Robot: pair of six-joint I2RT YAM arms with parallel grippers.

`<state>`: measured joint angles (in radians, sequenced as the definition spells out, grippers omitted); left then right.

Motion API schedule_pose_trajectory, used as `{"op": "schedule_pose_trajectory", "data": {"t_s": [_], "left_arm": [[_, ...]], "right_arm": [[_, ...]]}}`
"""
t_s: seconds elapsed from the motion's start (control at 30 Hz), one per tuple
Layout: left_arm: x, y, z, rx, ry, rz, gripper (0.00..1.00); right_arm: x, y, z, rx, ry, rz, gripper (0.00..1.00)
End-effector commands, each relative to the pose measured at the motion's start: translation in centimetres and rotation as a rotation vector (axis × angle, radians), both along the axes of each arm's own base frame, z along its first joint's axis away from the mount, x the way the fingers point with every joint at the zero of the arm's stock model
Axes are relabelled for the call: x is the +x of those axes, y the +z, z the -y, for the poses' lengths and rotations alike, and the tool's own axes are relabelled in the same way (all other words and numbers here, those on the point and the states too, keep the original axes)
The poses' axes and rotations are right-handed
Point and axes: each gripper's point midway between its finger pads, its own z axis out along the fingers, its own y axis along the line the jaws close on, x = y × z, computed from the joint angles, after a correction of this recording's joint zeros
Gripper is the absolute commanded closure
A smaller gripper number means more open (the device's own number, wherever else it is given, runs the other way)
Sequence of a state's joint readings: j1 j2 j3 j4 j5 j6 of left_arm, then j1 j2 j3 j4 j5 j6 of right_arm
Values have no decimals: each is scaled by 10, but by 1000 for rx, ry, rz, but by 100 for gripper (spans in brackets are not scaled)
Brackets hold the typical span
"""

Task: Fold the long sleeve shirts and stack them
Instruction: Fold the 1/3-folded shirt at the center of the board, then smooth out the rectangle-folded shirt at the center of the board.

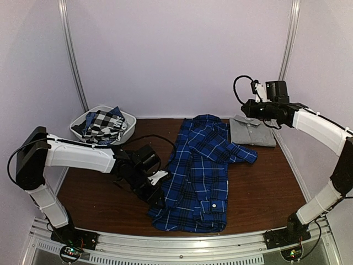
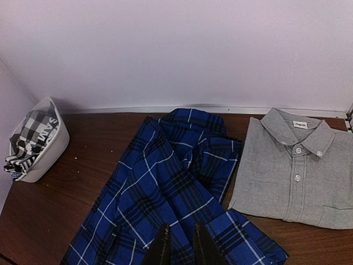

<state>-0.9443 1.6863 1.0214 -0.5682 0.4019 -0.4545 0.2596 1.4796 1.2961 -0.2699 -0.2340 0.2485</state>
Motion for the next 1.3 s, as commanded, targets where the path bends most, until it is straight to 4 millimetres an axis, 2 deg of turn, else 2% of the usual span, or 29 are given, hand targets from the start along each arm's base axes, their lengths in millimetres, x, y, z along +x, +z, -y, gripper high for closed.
{"op": "schedule_pose_trajectory", "data": {"t_s": [0.0,0.33,0.53,0.8,1.07,1.17,1.27], "left_arm": [[-4,10,20,-59,-51,13,51],[-12,11,38,-50,-97,24,52],[-12,4,39,-4,-113,34,53],[-26,9,48,-22,-170,21,53],[-27,6,49,-5,-176,29,53],[-26,-1,47,36,-176,43,55],[-24,-1,48,55,-176,67,62]], "right_arm": [[-6,-11,-10,25,22,-18,85],[-17,-40,-20,30,40,-74,84],[-23,-46,-21,23,42,-85,83],[-27,-52,-20,22,41,-97,82],[-30,-57,-20,26,39,-103,81],[-31,-58,-20,26,40,-107,81],[-33,-60,-19,27,39,-107,81]]}}
